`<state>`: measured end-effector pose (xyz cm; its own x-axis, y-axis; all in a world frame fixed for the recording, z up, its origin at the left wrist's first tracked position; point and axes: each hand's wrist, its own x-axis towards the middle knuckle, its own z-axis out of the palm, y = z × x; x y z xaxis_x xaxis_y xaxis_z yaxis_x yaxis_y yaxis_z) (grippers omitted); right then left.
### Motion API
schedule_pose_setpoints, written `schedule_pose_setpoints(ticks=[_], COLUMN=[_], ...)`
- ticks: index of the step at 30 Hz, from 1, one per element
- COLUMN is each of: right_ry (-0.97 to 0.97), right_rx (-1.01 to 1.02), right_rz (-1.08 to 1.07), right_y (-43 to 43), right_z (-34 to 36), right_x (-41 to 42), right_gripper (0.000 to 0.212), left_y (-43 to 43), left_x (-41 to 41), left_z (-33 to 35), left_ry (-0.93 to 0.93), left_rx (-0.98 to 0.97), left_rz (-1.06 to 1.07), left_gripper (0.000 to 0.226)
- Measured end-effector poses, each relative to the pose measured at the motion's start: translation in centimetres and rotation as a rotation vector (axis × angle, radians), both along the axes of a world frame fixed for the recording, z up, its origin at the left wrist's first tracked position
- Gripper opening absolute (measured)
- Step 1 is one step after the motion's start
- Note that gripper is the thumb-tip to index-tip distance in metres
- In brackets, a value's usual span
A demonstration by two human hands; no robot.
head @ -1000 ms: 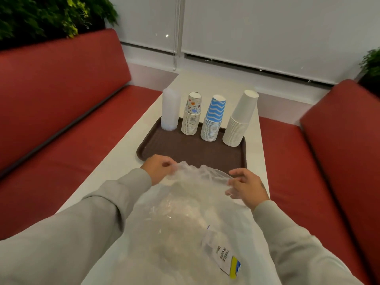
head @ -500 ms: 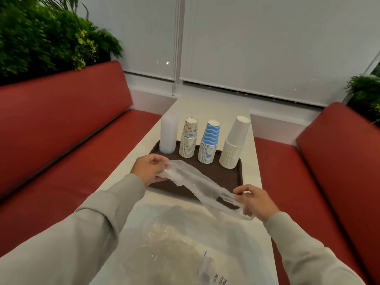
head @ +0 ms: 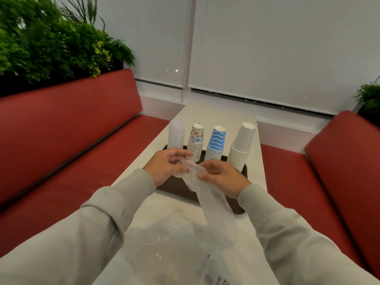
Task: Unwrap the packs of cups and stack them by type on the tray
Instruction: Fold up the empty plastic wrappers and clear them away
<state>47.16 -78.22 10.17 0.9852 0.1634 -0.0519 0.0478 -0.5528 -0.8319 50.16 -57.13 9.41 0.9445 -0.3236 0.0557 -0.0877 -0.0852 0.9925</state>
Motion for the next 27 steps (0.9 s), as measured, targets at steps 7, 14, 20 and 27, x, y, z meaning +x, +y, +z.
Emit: schedule_pose_setpoints(ticks=[7, 14, 20, 27], right_ry=[-0.086, -0.231, -0.195, -0.167], right_rx=[-0.043, 0.114, -0.055, 0.031], right_rz=[-0.069, -0.233, -0.048, -0.073], right_y=[1.1, 3.4, 6.1, 6.2], right_z=[-1.0, -1.1, -1.7, -2.0], right_x=[0.1, -1.5, -2.6, -1.6], right_gripper=[0.004, 0.022, 0.035, 0.004], left_y=[2.2, 3.2, 3.2, 3.8], left_x=[-1.0, -1.2, -1.4, -2.0], left_z=[0.4, 0.0, 0.5, 1.1], left_ry=[0.066, 0.110, 0.162, 0.316], left_rx=[-0.059, -0.072, -0.049, -0.225], left_rz=[0.091, 0.294, 0.284, 0.153], left_gripper=[0.027, 0.018, 0.013, 0.017])
